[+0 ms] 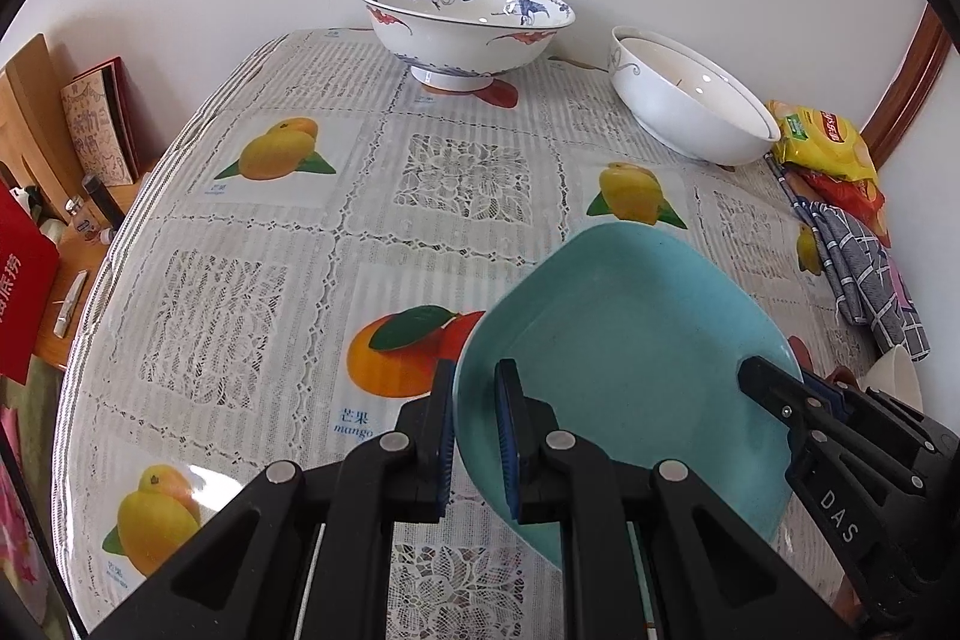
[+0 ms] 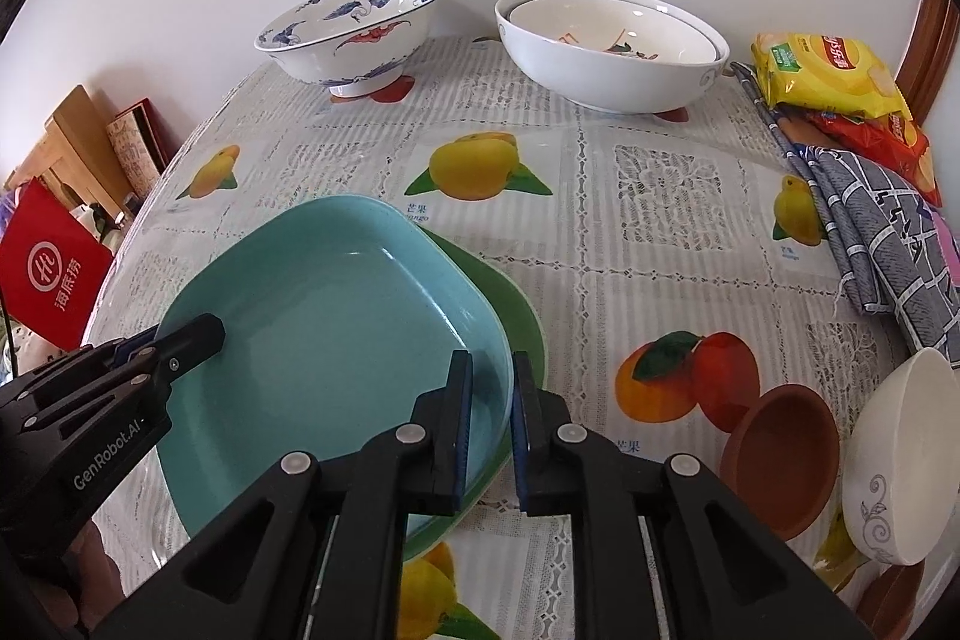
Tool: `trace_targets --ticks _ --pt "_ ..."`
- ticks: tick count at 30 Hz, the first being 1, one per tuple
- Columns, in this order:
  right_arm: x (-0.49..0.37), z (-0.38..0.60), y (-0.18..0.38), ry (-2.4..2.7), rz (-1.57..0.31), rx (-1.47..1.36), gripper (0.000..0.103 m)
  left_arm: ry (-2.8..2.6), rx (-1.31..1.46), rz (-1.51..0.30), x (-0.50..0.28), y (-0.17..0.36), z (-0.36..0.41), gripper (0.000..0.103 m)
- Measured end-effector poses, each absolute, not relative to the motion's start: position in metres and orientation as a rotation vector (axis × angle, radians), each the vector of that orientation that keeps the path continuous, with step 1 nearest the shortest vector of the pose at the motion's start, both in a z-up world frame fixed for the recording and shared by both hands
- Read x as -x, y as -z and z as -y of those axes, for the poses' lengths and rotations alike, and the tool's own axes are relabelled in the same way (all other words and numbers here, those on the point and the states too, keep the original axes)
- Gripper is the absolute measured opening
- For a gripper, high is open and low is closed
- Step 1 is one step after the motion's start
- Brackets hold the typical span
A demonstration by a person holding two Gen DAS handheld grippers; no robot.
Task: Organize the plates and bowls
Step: 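Lift the blue plate with both grippers and lower it onto the green plate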
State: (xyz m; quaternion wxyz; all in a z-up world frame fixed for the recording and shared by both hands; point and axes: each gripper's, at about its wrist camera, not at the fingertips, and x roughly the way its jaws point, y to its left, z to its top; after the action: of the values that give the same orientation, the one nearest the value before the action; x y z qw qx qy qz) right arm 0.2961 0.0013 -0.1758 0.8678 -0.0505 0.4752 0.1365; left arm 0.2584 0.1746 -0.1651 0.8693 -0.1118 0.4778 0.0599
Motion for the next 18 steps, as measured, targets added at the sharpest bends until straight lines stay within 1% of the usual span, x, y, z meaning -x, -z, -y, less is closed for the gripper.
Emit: trace_targets --ticks 2,3,5,7,9,10,16,18 --pt "-0.296 0.0 0.175 -0.3 -0.994 0.1 0.019 -0.125 0.229 -1.006 -0.258 0.166 -0.173 0.013" --pt "-0.295 0.0 0.174 -0.303 -0.99 0.1 0.02 -0.121 0.228 -1.011 -0.257 0.166 -0.172 0.013" --pt "-0.293 -0.002 0.172 -0.316 -0.981 0.11 0.026 -0.121 0.221 -1.021 -0.257 0.166 -0.171 0.013" --pt "-0.291 -0.004 0.171 -0.313 -0.974 0.129 0.029 -0.135 0.205 -1.022 -0.256 0.164 -0.17 0.019" --pt "-0.288 -0.004 0.167 -0.311 -0.964 0.13 0.036 -0.139 0.202 -1.016 -0.254 0.162 -0.169 0.031" --pt "-0.287 -0.003 0.165 -0.311 -0.957 0.125 0.039 -0.137 0.201 -1.011 -0.252 0.16 -0.168 0.032" --pt "-0.276 0.007 0.15 -0.327 -0.925 0.101 0.041 -0.126 0.183 -0.983 -0.245 0.145 -0.158 0.034" --pt "-0.271 0.012 0.145 -0.328 -0.917 0.099 0.041 -0.126 0.179 -0.975 -0.241 0.14 -0.154 0.038"
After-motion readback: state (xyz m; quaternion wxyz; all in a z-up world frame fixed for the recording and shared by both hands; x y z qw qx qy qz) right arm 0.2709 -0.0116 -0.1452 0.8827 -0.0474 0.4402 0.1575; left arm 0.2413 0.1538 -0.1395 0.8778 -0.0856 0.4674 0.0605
